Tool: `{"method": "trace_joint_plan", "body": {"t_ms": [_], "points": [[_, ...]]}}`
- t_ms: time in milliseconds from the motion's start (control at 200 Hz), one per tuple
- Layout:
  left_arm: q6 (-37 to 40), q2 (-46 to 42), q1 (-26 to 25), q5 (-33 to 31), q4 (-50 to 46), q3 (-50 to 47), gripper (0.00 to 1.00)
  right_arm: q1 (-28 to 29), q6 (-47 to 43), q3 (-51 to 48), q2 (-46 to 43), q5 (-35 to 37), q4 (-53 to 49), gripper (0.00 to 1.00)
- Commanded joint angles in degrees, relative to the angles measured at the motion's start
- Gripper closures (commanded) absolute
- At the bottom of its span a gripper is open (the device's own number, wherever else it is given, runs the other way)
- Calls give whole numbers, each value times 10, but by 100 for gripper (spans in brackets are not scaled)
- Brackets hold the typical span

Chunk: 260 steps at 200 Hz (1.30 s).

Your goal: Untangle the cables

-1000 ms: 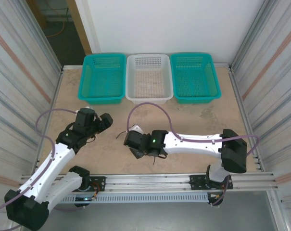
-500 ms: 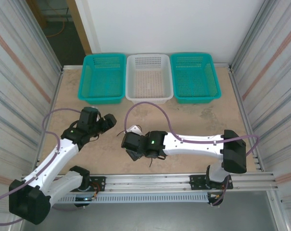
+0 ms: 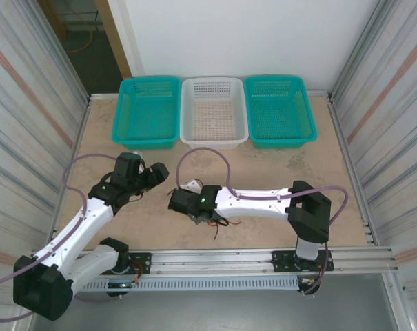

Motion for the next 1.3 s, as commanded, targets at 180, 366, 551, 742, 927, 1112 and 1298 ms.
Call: {"method": "trace_joint_plan", "body": {"t_ms": [180,366,551,742,927,1112,1298], "points": [[11,14,4,19,12,-10,21,-14,6,1,-5,31,-18,86],[7,12,4,62,47,-16,11,-35,-43,-44,-73,31,18,100],[-13,-13,4,172,128,-14,1,-126,-124,-69,-190,-78,58,100],[-7,-41,0,260,171,42,1,-245,-170,-45,-280,-208,55,100],[16,-33,-31,310,203,53,1,-320,-164,-23,-327,-288,67,100],[-20,12,-125,268,298,49,1,-344,-137,-21,-346,-339,95,100],[-30,49,-156,225,320,44,1,-345,-120,-29,-360,-362,116,100]]}}
